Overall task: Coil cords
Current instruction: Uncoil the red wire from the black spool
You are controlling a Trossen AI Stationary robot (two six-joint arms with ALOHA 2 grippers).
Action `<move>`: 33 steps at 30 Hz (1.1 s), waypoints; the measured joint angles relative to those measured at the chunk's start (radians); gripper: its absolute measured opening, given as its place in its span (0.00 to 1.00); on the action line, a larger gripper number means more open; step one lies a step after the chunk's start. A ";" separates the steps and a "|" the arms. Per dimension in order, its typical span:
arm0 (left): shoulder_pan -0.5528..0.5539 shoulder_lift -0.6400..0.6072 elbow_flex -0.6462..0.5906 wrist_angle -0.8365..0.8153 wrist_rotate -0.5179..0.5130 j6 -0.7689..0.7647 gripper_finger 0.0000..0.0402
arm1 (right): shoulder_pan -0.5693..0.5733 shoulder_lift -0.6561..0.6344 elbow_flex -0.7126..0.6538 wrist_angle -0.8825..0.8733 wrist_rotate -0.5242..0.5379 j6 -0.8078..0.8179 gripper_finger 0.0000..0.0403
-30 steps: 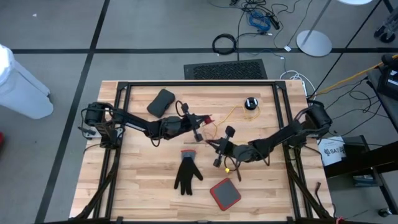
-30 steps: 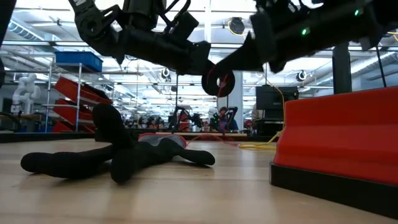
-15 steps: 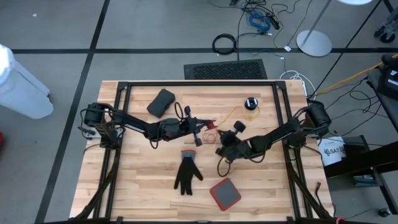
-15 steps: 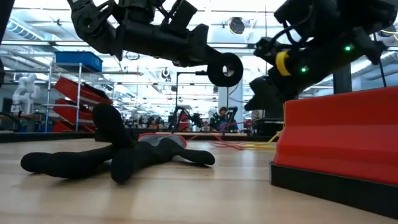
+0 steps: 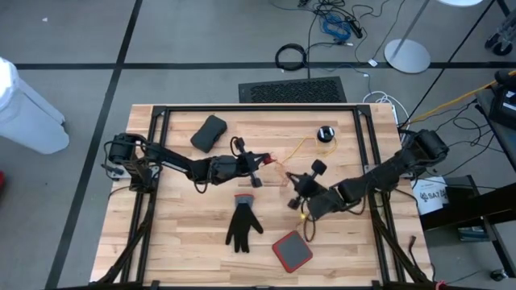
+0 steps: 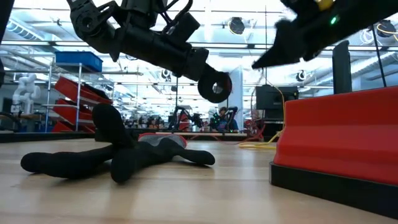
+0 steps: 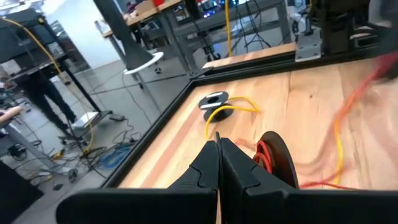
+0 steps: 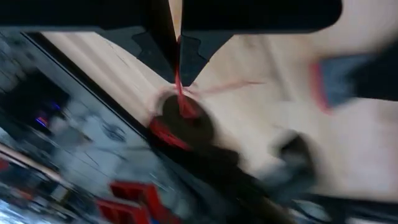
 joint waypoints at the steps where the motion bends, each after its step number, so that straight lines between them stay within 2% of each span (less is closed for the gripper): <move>1: 0.000 0.000 0.000 -0.002 -0.004 0.000 0.00 | 0.011 0.002 0.000 0.043 -0.017 -0.039 0.00; 8: 0.000 0.000 0.000 -0.007 -0.050 0.025 0.00 | 0.065 0.037 0.000 0.274 -0.133 -0.225 0.00; 13: 0.000 0.000 0.000 -0.007 -0.056 0.025 0.00 | 0.067 0.059 0.001 0.304 -0.287 -0.210 0.00; 16: 0.000 0.000 0.000 -0.006 -0.056 0.024 0.00 | 0.067 0.082 0.001 0.292 -0.342 -0.161 0.00; 20: 0.000 0.000 0.000 -0.002 -0.057 0.023 0.00 | 0.066 0.092 0.001 0.211 -0.346 -0.054 0.01; 24: -0.001 0.000 0.000 -0.001 -0.060 0.024 0.00 | 0.067 0.092 0.000 0.138 -0.346 0.024 0.06; 33: -0.010 0.000 0.000 0.006 -0.059 0.052 0.00 | 0.093 0.091 0.000 0.106 -0.340 0.089 0.29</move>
